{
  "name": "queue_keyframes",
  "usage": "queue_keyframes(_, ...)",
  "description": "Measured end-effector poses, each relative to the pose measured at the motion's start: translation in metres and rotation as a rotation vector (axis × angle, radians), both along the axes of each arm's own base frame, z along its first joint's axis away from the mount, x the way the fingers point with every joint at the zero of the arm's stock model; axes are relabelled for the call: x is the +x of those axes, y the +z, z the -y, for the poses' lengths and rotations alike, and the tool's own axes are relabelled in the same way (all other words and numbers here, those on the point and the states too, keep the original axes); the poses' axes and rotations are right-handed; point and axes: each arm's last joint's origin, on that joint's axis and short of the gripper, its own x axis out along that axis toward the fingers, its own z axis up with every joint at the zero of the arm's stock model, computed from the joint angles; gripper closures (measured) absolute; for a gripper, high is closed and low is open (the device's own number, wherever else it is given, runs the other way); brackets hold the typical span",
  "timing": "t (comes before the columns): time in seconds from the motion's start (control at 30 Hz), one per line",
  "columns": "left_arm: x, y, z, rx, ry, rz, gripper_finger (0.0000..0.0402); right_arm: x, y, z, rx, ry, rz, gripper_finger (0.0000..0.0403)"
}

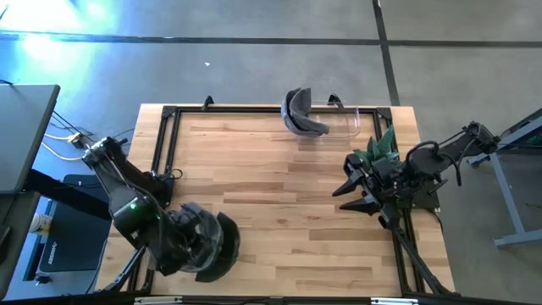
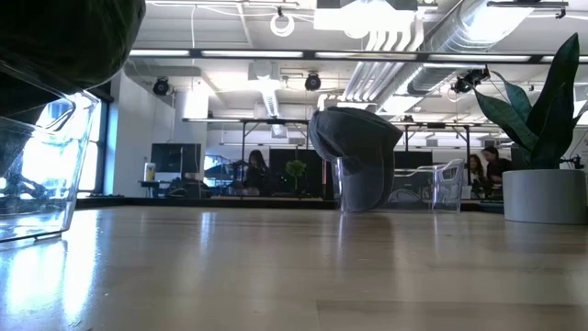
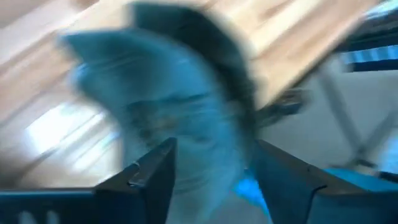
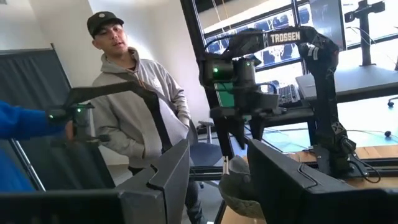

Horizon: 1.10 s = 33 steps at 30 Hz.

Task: Pick & Place hat
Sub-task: Put the black cap into the bottom transparent bin

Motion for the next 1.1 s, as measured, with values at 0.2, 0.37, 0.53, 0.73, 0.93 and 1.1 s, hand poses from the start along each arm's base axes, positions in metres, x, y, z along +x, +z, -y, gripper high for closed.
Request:
queue_keyframes(0.2, -0.012, -0.034, 0.008, 0.052, -0.004, -0.169, 0.0293, 0.001, -0.001, 0.000, -0.001, 0.002, -0.010, 0.0249)
queue_keyframes(0.37, 0.002, -0.079, 0.024, -0.022, -0.007, -0.155, 0.0383, 0.004, -0.004, -0.002, -0.008, 0.001, -0.021, 0.0250)
queue_keyframes(0.53, 0.020, -0.104, 0.036, -0.040, 0.045, 0.137, 0.0383, 0.009, -0.007, -0.003, -0.023, -0.011, -0.036, 0.0251)
queue_keyframes(0.73, 0.033, -0.111, 0.028, 0.063, 0.163, 0.338, 0.0393, 0.015, -0.010, -0.005, -0.020, -0.010, -0.051, 0.0251)
queue_keyframes(0.93, 0.029, -0.106, 0.022, 0.044, 0.096, 0.273, 0.0399, 0.014, -0.009, -0.005, 0.001, -0.007, -0.053, 0.0251)
queue_keyframes(1.1, 0.023, -0.096, 0.023, -0.011, -0.004, 0.135, 0.0399, 0.014, -0.010, -0.005, 0.001, -0.008, -0.054, 0.0251)
